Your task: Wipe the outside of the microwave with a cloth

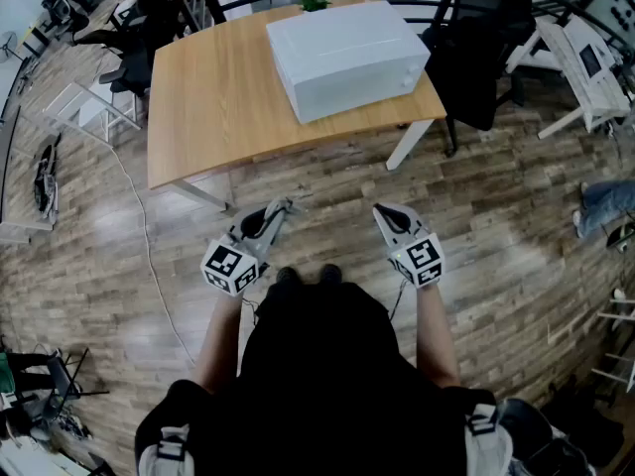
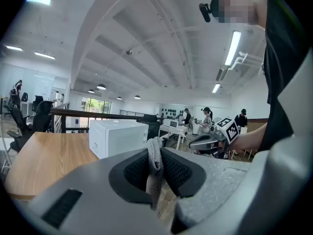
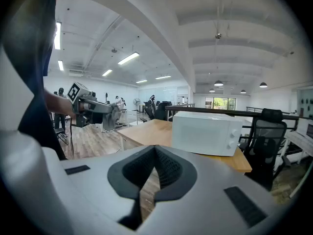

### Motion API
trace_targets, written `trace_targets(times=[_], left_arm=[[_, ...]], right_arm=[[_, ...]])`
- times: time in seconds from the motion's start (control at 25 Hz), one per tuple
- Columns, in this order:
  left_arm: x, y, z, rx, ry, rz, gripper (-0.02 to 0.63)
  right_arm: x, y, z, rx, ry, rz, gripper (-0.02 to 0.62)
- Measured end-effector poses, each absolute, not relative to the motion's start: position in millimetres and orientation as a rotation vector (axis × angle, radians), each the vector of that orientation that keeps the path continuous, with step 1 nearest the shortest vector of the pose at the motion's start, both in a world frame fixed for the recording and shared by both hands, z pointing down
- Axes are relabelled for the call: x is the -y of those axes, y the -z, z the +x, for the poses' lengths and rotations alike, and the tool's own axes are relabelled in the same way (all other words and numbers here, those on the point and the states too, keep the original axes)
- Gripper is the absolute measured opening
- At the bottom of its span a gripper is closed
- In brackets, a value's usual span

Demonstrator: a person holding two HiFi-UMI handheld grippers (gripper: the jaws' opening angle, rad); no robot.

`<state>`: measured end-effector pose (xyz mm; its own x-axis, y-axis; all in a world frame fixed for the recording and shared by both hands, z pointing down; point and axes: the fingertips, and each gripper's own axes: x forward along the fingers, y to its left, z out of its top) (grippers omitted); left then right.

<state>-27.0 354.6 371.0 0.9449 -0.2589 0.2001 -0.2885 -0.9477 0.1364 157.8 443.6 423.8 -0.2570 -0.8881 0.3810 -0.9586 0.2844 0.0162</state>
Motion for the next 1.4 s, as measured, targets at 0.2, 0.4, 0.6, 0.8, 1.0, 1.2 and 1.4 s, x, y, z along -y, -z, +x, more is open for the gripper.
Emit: trace_targets(times=[0.2, 0.4, 0.6, 0.8, 1.0, 1.2, 1.4], left_arm=[[-355, -373, -28, 0.43, -0.266, 2.914, 0.046], [-354, -374, -24, 0.436, -0.264, 2.914, 0.046], [-353, -374, -23, 0.437, -0.265, 2.921, 0.046], [-349, -372, -23, 0.461, -0.259, 2.915, 0.046], [-338, -373, -26, 0.502, -0.248, 2.895, 0.046], [-323, -384, -41, 0.55, -0.241, 2.861, 0.046], [-305, -395, -48, 0.578, -0.245, 2.842, 0.046]], right_arm=[[-444, -427, 159, 2.259, -0.289, 1.669, -0.003], [-442, -429, 161, 2.255, -0.302, 1.664, -0.003], [-442, -431, 163, 2.263, -0.312, 1.663, -0.003], [-436, -436, 164, 2.293, -0.291, 1.638, -0.002], [-425, -434, 165, 2.277, -0.303, 1.599, -0.002], [-405, -443, 152, 2.313, -0.27, 1.552, -0.002], [-389, -448, 149, 2.277, -0.331, 1.523, -0.002]])
